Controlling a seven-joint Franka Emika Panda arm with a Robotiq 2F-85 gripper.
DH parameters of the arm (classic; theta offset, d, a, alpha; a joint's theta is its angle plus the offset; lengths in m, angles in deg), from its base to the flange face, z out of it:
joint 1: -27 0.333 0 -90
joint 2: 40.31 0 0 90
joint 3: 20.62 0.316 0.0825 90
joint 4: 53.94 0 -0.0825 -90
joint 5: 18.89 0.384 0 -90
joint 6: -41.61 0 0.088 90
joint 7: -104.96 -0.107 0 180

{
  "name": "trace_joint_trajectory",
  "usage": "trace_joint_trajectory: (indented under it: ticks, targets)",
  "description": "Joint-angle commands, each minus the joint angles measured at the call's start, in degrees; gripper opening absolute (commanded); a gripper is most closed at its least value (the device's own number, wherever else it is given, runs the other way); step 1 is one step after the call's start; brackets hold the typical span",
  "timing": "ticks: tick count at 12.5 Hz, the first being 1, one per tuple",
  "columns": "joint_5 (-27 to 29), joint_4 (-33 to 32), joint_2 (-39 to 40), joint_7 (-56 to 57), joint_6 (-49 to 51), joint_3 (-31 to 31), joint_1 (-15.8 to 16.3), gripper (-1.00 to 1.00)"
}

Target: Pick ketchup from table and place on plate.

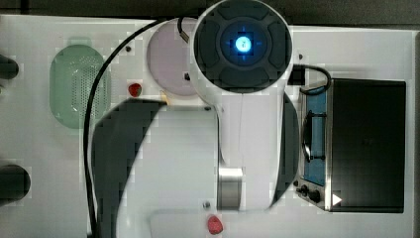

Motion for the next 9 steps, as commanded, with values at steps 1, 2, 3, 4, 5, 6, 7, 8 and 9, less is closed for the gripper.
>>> trace_joint_trajectory:
  ticks: [1,2,3,4,5,6,7,8,9]
  targets:
    - [2.3,-11.8,-13.6,0.0,7.2,1.1,-4.8,0.59]
    - [2.3,-12.5,-13.2,0.2,6.9,1.1,-4.8,0.80]
    - [2.3,-13.5,-12.5,0.6,6.1,1.1,-4.8,0.98]
    - [2.3,-14.6,-11.8,1.9,4.8,1.1,-4.8,1.00]
    - [2.3,-16.0,-10.9,4.2,3.1,1.1,-4.8,1.00]
    - [2.3,-17.5,-9.9,7.5,1.2,1.1,-4.8,1.00]
    - [2.3,-19.2,-8.9,11.3,-0.8,1.0,-4.9,1.00]
    - [2.3,-20.8,-7.8,15.4,-3.0,0.9,-4.9,1.00]
    - [2.3,-22.4,-6.7,20.0,-5.4,0.9,-4.9,1.00]
